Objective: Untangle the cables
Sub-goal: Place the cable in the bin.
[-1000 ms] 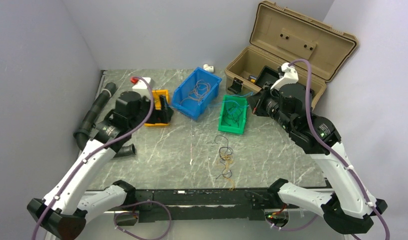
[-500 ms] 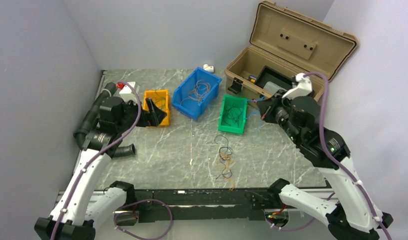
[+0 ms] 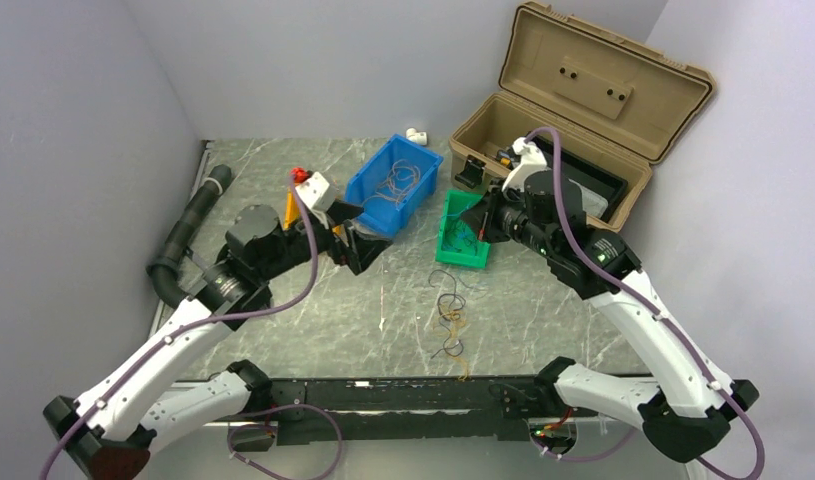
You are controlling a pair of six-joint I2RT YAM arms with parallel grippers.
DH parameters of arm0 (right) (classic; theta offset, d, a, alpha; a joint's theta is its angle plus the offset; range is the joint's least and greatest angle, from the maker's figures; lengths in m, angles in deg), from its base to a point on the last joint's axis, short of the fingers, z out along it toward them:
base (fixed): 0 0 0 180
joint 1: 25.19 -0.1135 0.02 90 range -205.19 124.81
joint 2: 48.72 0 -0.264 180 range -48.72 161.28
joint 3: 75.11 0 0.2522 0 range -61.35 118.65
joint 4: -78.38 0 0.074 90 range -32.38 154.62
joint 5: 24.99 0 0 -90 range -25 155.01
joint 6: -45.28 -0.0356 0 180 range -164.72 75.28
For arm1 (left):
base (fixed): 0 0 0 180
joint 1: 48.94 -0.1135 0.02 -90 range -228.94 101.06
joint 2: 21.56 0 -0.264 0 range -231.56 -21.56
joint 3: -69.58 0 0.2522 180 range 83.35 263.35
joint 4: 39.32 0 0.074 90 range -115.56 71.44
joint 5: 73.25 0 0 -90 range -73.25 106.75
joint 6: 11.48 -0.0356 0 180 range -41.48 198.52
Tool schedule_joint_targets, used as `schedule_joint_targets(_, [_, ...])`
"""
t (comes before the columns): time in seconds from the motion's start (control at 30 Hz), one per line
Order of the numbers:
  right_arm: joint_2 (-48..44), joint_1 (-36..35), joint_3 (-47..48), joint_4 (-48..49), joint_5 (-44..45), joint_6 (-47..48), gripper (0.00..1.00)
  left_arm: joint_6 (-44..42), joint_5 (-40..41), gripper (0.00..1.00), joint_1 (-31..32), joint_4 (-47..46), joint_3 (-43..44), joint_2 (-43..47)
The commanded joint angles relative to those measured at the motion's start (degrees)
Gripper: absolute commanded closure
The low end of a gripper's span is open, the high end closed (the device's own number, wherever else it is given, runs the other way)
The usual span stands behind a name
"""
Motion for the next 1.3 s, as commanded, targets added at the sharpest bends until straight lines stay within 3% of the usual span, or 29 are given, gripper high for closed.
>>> schedule_joint_targets(0.0, [1.5, -0.4, -0.6, 6.4, -9.6, 3.9, 1.00, -5.0, 0.2, 0.01, 2.9, -8.3, 3.9, -3.8])
schedule_joint_targets(0.4, [2.3, -0.8, -1.8, 11.5, -27.3, 8.2, 1.00, -9.2, -6.1, 0.00, 5.1, -11.2, 8.9, -11.9])
schedule_joint_targets(0.63, [2.3, -0.8, -1.2, 13.6, -30.3, 8.1, 1.00, -5.0, -16.8, 0.01, 5.2, -13.0, 10.2, -15.5])
schedule_joint_targets(0.93, [2.8, -0.8, -0.4, 15.1, -29.7, 7.5, 1.00, -4.2, -23.2, 0.01, 6.1, -11.5, 11.2, -18.2])
schedule_joint_targets(1.03, [2.8, -0.8, -0.4, 16.0, -29.2, 6.9, 1.00, -5.7, -22.1, 0.07, 6.5, -9.5, 11.6, -19.1])
schedule_joint_targets(1.17, [2.5, -0.8, -0.6, 17.2, -28.4, 5.9, 1.00, -5.9, -20.3, 0.29, 6.6, -11.6, 9.9, -19.3])
schedule_joint_targets(1.27, [2.6, -0.8, -0.6, 17.7, -28.2, 5.3, 1.00, -6.7, -19.1, 0.35, 6.6, -11.9, 9.3, -19.9])
